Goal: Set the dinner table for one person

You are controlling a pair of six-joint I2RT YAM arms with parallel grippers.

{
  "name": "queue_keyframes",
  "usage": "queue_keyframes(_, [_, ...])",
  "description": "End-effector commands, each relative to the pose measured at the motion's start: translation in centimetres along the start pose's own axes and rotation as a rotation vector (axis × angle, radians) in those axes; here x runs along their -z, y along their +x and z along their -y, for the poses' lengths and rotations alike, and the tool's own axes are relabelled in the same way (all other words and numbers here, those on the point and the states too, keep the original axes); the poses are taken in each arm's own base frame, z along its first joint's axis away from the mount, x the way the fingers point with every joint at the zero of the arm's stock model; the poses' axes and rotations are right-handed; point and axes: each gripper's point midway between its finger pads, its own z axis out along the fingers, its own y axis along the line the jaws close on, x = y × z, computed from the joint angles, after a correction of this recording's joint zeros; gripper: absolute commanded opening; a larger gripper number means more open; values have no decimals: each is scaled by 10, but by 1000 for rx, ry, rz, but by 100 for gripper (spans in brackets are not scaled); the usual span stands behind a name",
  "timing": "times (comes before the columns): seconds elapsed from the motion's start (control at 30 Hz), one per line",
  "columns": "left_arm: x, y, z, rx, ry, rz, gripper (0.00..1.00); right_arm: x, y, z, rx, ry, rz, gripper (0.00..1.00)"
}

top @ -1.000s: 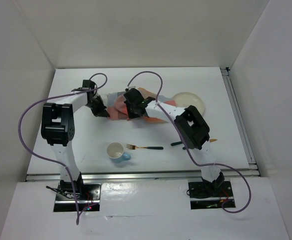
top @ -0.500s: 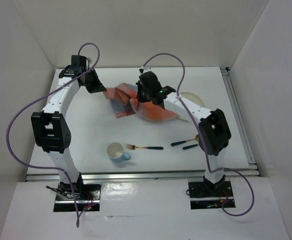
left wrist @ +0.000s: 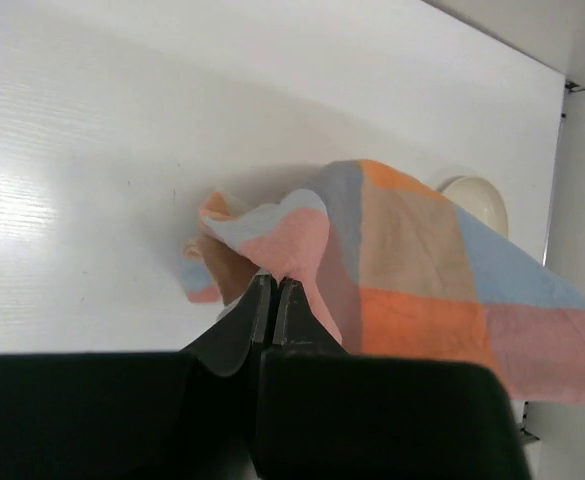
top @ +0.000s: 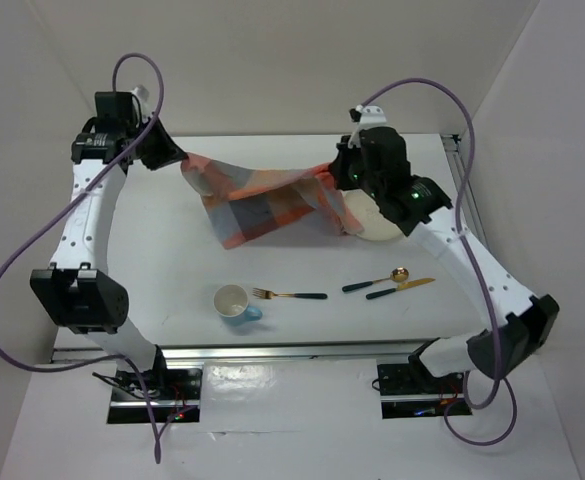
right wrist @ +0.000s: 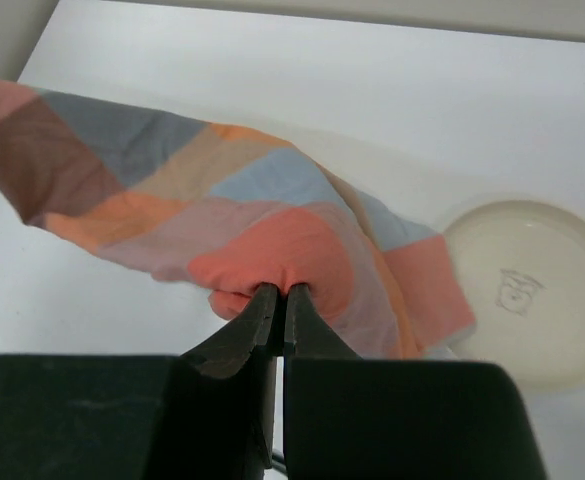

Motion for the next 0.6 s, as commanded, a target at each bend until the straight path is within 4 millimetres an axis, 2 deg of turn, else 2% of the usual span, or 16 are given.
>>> queue_keyframes(0.0, [54,-20,23,-60,68,96,0,43,-9,13,41,11,17,0])
queue_keyframes(0.07, [73,-31,23,-67,71,135,0,61,-18,14,49,8,30,0])
queue_keyframes(0.1, [84,-41,34,-83,98,172,0,66,-29,17,55,14,50,0])
queue_keyframes(0.13, [91,-46,34,-81,96,188,0,69,-34,16,62,11,63,0])
queue_keyframes(0.17, [93,-50,41,-89,125,187,0,71,-38,20,80,21,68,0])
queue_keyframes(0.2, [87,-56,38,-74,118,188,0,67,-42,19,91,19,78,0])
queue_keyframes(0.23, [91,-65,46,-86,142,209,0,65,-53,26,90,33,101,0])
queue_keyframes(0.3, [82,-74,49,-78,153,210,0,49,-66,32,117,33,132,0])
queue_keyframes(0.33, [70,-83,49,-69,154,208,0,42,-72,41,126,50,150,0])
queue_keyframes(0.4, [58,-91,48,-68,153,206,0,21,-92,47,149,31,216,0])
queue_keyframes(0.43, [44,-97,46,-66,151,201,0,18,-109,62,139,45,254,0])
queue_keyframes(0.47, [38,-102,48,-72,165,208,0,-2,-114,70,137,36,261,0])
queue_keyframes(0.5, [32,-105,49,-65,177,201,0,-10,-122,74,137,22,277,0])
queue_keyframes(0.53, [33,-116,55,-70,194,234,0,-11,-142,76,133,-13,318,0])
queue_keyframes(0.57, [15,-121,48,-46,205,216,0,-32,-143,83,124,-16,318,0])
